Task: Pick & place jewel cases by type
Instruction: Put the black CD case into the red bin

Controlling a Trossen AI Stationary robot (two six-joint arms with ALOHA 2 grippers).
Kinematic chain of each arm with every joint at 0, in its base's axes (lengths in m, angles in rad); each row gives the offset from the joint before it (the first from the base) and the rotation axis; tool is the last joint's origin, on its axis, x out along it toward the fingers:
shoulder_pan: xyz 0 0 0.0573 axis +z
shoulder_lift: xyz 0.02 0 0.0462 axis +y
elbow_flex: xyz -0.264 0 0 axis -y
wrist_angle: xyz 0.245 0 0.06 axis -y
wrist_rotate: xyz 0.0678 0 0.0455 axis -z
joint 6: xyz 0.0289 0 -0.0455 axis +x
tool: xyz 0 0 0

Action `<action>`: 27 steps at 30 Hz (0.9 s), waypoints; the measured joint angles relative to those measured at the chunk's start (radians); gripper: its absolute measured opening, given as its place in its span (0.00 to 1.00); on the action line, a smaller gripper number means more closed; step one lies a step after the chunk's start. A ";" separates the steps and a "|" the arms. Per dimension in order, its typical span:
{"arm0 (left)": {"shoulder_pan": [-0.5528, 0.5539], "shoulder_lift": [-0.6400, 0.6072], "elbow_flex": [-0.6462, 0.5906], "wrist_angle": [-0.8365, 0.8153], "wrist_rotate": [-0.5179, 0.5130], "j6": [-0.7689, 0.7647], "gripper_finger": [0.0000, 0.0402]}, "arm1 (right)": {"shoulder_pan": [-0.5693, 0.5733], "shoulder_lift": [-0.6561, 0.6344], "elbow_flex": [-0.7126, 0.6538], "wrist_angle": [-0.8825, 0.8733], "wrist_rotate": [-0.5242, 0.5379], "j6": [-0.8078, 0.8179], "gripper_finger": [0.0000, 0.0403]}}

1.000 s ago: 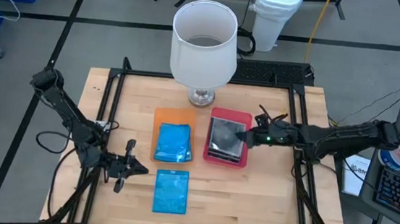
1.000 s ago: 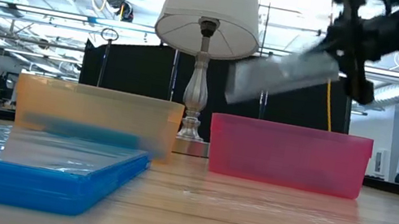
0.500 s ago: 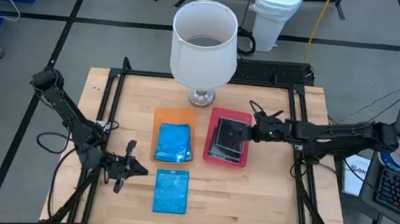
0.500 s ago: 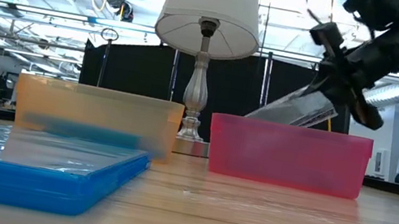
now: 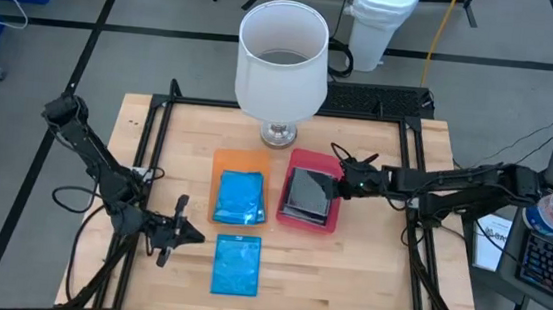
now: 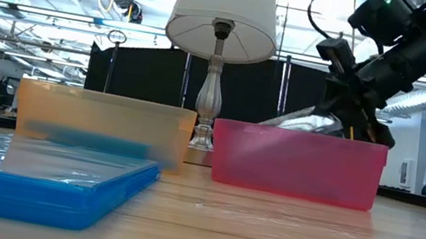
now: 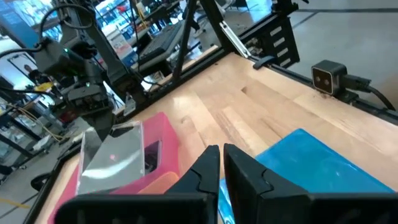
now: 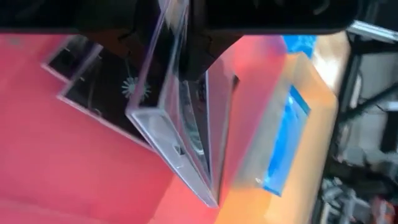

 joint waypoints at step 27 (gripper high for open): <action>0.000 0.000 0.000 -0.041 0.010 -0.105 0.10 | -0.067 -0.055 0.000 -0.187 -0.277 0.014 0.63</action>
